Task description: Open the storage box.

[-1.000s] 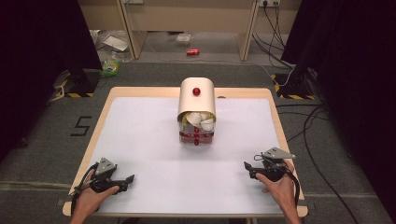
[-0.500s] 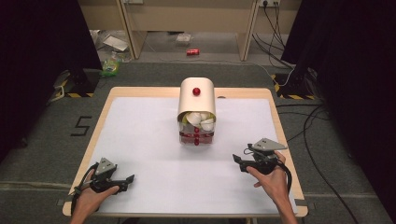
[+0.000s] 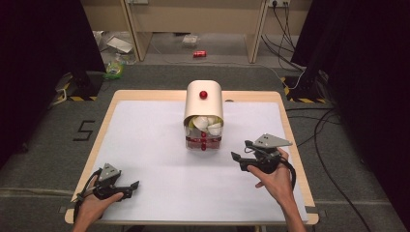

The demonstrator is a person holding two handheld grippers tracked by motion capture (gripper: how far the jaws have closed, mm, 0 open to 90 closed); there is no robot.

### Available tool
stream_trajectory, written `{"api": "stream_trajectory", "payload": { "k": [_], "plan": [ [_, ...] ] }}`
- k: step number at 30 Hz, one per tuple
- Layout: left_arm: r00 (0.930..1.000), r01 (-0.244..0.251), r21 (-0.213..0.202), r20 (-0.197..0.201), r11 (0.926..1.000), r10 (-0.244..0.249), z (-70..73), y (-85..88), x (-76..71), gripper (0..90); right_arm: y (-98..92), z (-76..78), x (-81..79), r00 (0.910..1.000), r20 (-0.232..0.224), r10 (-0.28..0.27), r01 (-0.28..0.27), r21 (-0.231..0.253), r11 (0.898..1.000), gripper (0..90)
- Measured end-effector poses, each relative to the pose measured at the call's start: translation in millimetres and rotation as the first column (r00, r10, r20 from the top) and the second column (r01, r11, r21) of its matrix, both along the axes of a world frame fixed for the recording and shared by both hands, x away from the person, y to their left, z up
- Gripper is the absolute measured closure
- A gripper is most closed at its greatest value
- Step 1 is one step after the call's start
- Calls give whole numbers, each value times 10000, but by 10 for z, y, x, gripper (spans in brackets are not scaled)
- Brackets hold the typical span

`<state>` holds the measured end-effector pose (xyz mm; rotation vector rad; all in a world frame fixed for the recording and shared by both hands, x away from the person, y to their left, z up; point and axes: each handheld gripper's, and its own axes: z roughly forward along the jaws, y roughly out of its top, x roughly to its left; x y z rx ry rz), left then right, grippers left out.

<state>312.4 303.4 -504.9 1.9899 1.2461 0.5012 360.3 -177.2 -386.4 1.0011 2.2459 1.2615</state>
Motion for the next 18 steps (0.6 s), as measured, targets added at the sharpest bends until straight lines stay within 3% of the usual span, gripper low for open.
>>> {"api": "stream_trajectory", "payload": {
  "k": [13,18],
  "plan": [
    [10000,-3,-10,1,10000,3,0,0,0,143,363,171,74,9920,375,1203,-1206,52,9927,440],
    [10000,2,-1,5,10000,-2,0,2,0,143,451,173,115,9902,380,1343,-1343,-30,9909,453]
  ]
}}
